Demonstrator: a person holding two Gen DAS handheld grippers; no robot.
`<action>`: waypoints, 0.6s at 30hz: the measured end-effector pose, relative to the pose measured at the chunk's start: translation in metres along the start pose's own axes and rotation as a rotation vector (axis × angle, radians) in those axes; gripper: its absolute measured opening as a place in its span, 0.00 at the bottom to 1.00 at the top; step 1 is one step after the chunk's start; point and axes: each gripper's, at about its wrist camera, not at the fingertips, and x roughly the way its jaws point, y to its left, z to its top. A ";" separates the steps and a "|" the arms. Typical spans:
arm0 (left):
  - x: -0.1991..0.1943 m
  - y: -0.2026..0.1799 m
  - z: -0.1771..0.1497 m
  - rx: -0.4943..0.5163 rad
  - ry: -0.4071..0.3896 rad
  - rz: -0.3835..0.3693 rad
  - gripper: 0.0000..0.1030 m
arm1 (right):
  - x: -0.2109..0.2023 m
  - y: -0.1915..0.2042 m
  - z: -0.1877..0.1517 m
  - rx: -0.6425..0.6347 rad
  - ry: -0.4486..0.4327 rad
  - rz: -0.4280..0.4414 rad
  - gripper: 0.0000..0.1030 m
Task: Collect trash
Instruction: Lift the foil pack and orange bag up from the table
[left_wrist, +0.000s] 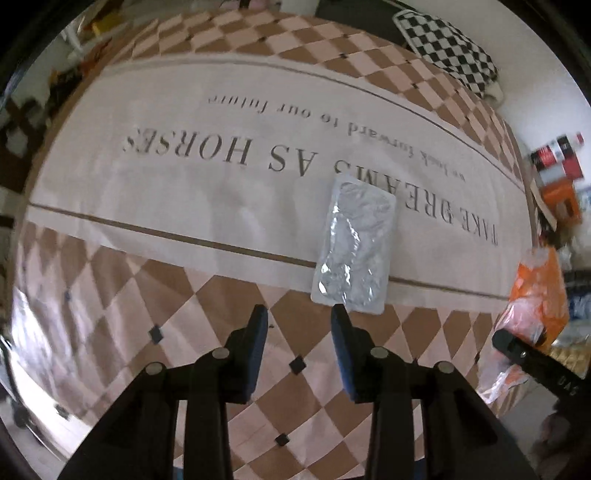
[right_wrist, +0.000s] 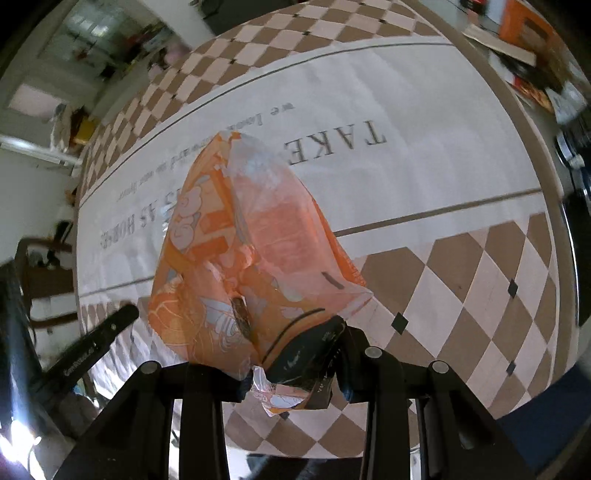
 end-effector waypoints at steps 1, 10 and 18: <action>0.006 -0.001 0.005 -0.010 0.015 -0.019 0.33 | 0.005 0.000 0.002 0.011 0.002 -0.002 0.36; 0.052 -0.046 0.047 0.063 0.114 0.049 0.54 | 0.033 -0.024 0.044 0.059 0.050 -0.016 0.36; 0.070 -0.089 0.053 0.121 0.121 0.213 0.80 | 0.062 -0.031 0.070 0.031 0.104 -0.009 0.36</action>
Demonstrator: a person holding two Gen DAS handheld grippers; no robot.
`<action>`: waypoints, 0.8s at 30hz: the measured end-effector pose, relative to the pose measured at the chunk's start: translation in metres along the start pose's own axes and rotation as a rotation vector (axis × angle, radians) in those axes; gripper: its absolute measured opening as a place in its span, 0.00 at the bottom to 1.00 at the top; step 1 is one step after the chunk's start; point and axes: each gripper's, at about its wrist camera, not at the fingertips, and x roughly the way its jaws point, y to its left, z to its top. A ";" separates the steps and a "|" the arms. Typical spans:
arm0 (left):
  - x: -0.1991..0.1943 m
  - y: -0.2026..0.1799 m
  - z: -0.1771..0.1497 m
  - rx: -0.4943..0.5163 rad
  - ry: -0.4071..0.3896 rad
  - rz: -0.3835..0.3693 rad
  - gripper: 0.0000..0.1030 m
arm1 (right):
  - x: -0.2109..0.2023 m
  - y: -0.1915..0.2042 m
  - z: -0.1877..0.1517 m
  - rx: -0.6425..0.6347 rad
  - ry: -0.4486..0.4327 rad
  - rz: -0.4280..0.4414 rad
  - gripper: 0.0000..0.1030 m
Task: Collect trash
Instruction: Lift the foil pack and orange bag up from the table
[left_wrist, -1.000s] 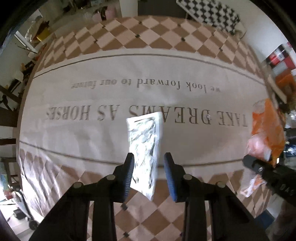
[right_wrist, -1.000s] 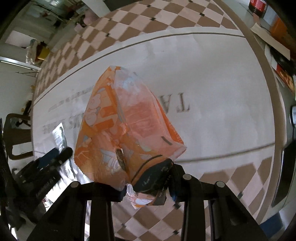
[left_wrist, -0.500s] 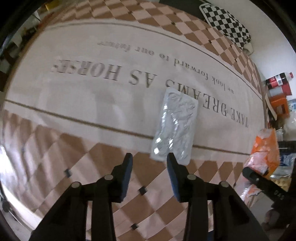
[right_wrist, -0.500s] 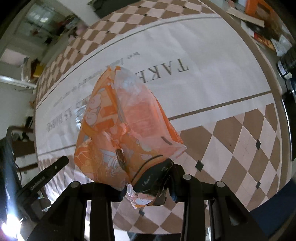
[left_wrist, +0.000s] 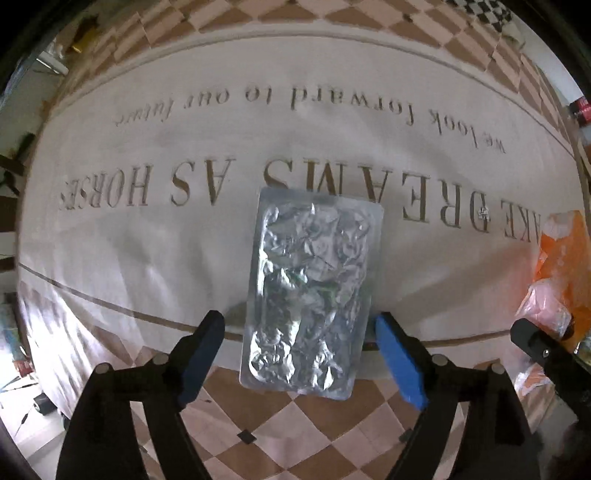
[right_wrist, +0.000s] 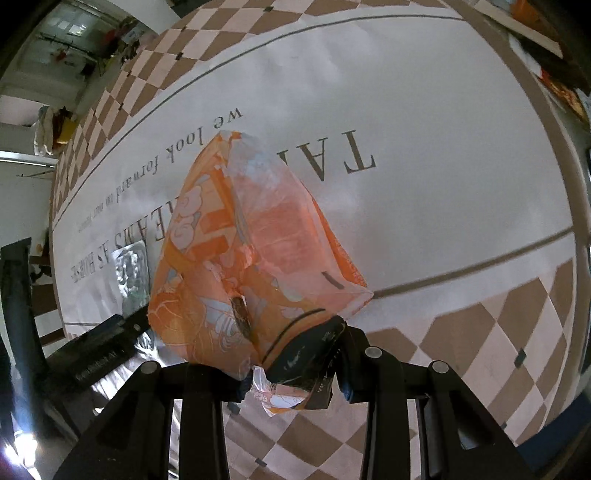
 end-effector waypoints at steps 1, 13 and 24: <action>-0.001 0.000 -0.001 -0.011 -0.004 -0.013 0.77 | 0.001 0.000 0.003 0.000 0.004 0.003 0.36; -0.055 0.001 -0.037 0.009 -0.111 -0.028 0.62 | -0.008 0.003 0.003 -0.079 -0.009 -0.015 0.36; -0.134 0.052 -0.140 0.048 -0.303 -0.143 0.62 | -0.046 0.016 -0.093 -0.102 -0.118 0.013 0.35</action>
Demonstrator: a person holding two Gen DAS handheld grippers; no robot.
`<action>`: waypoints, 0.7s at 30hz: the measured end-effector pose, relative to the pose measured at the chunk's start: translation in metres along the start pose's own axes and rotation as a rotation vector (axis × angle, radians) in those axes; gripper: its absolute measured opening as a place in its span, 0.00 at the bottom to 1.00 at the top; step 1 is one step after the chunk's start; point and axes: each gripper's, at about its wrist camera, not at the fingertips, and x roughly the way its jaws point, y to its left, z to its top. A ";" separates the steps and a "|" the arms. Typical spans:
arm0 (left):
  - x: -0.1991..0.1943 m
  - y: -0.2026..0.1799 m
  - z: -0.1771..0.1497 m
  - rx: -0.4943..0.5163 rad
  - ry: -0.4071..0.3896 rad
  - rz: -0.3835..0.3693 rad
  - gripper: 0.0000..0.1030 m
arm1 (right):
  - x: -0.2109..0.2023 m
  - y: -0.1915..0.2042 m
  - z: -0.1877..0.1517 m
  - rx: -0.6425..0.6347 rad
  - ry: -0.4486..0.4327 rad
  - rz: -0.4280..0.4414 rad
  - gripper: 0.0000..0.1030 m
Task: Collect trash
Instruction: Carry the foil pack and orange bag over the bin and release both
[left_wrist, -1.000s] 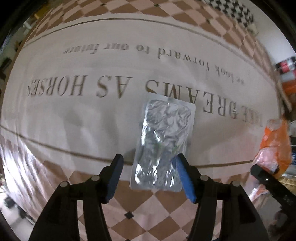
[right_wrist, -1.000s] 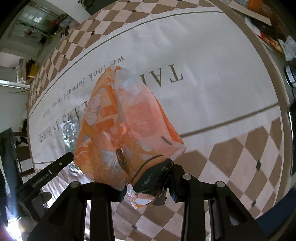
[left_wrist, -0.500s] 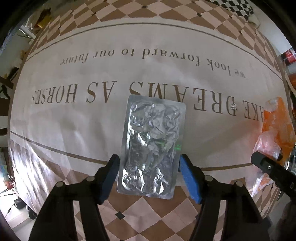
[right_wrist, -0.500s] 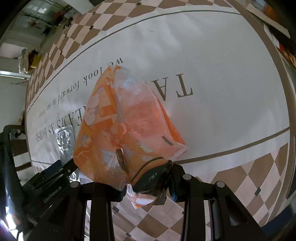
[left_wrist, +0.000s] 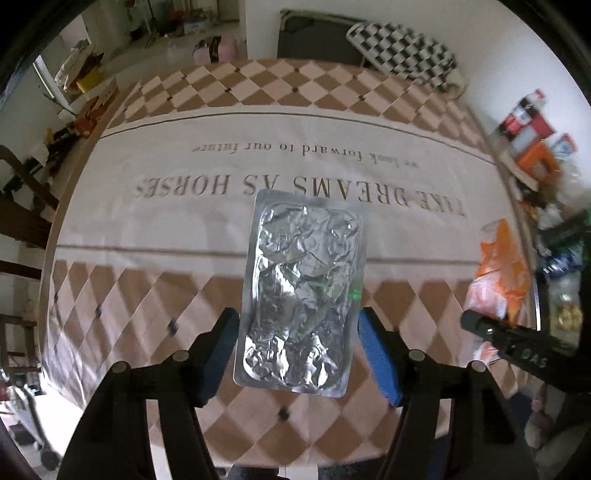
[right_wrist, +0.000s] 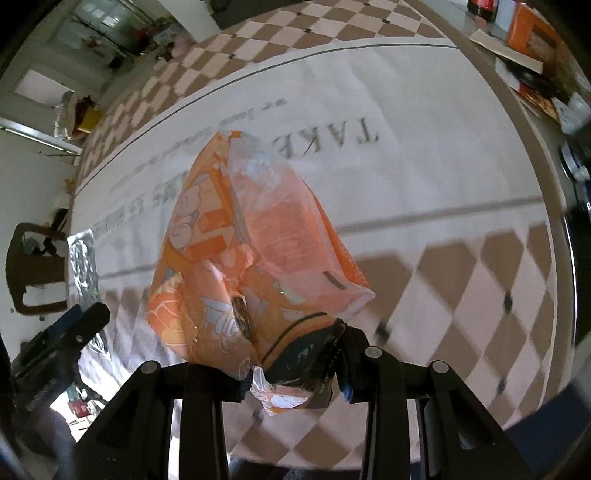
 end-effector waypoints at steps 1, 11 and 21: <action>-0.010 0.006 -0.011 0.006 -0.014 -0.021 0.62 | -0.004 0.004 -0.011 0.001 -0.007 0.007 0.35; -0.044 0.056 -0.147 0.090 0.044 -0.220 0.62 | -0.027 0.022 -0.224 0.146 -0.035 0.049 0.35; 0.062 0.092 -0.276 -0.023 0.270 -0.207 0.62 | 0.112 -0.023 -0.373 0.301 0.211 0.059 0.36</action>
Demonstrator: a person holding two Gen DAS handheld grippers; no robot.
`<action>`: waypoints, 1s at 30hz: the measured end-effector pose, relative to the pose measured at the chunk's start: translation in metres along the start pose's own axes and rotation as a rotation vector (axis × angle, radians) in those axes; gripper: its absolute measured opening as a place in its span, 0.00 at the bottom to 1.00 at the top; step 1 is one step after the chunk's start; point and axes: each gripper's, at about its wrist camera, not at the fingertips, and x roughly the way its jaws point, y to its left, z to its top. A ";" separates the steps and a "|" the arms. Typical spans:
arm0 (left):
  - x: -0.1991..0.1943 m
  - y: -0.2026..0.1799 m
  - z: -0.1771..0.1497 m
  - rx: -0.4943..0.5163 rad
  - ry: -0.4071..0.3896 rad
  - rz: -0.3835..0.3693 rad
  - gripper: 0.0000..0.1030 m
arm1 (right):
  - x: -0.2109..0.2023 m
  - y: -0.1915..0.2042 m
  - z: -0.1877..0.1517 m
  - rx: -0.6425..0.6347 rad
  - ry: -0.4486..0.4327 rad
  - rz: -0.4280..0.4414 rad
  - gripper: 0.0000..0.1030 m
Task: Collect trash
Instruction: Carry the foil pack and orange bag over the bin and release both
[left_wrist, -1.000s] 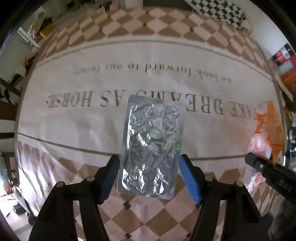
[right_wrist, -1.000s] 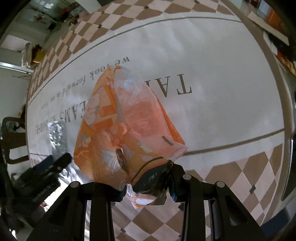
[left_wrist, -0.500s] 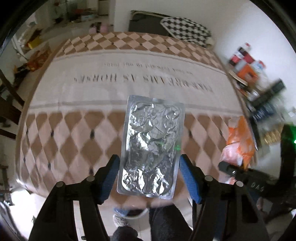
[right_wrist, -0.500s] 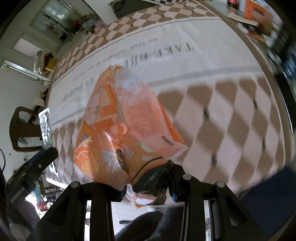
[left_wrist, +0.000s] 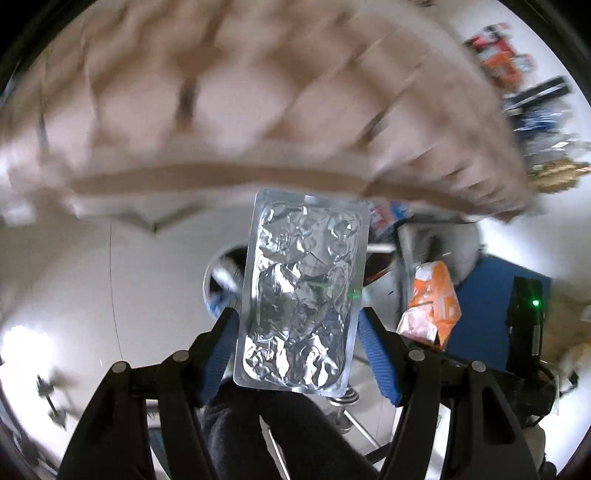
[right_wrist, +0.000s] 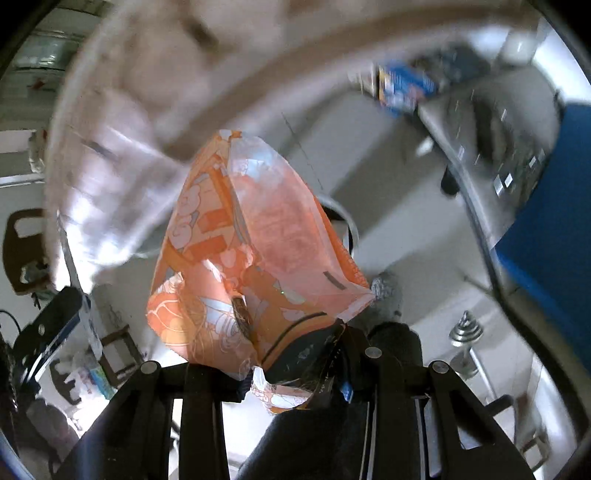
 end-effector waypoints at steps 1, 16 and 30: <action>0.026 0.010 -0.003 -0.018 0.015 0.010 0.62 | 0.016 -0.005 0.001 0.001 0.013 -0.005 0.36; 0.287 0.119 -0.004 -0.155 0.202 0.004 0.71 | 0.295 -0.038 0.067 -0.066 0.136 -0.013 0.37; 0.265 0.154 -0.038 -0.109 0.087 0.238 0.98 | 0.347 -0.009 0.045 -0.136 0.190 0.027 0.90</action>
